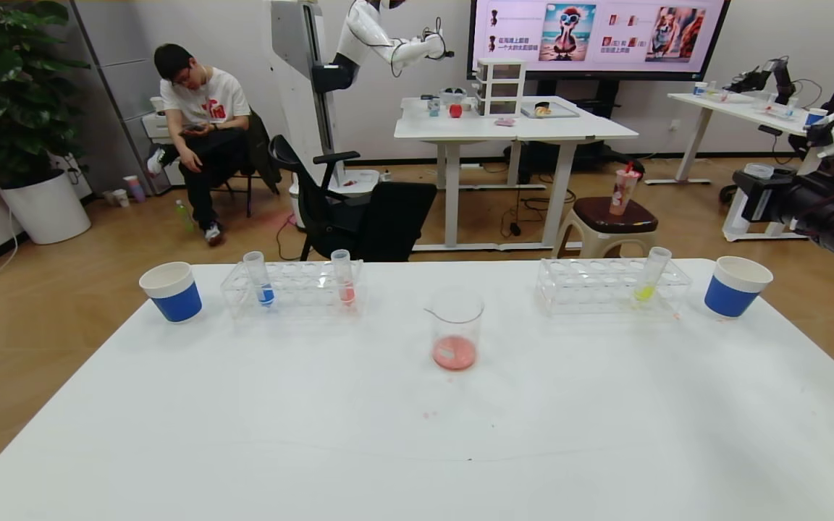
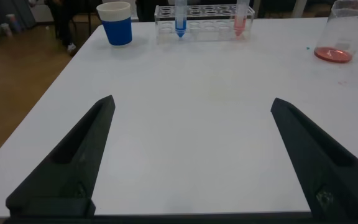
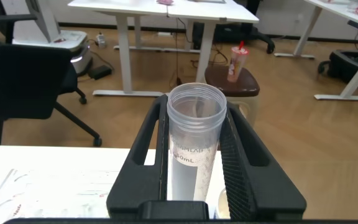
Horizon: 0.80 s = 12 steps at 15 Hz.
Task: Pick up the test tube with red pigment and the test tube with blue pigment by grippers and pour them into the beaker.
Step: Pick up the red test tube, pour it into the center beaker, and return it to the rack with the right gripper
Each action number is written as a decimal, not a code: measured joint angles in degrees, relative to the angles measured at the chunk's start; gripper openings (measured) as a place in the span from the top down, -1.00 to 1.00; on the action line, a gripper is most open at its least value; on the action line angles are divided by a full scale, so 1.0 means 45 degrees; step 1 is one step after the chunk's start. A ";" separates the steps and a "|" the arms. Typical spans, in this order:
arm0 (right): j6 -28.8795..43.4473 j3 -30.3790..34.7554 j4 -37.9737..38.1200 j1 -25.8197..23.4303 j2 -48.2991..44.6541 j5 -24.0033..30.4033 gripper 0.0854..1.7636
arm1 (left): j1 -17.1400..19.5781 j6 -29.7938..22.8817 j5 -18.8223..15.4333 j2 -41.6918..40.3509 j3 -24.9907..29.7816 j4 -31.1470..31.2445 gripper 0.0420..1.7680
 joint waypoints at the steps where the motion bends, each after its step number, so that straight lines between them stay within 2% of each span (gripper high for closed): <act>1: -0.0073 0.0005 -0.0038 -0.0211 0.0116 -0.0003 0.49 | 0.0000 -0.0005 -0.0005 0.0000 0.0000 0.0000 -0.98; 4: -0.0512 0.0198 -0.0461 -0.0669 0.0618 0.0022 0.49 | 0.0000 -0.0005 -0.0011 0.0000 0.0000 0.0000 -0.98; 9: -0.0539 0.0406 -0.2327 -0.1146 0.2083 0.0103 0.49 | 0.0000 -0.0005 -0.0005 0.0000 0.0000 0.0000 -0.98; 12: -0.0515 0.0382 -0.2663 -0.1479 0.2909 0.0133 0.49 | 0.0000 0.0000 -0.0005 0.0000 0.0000 0.0000 -0.98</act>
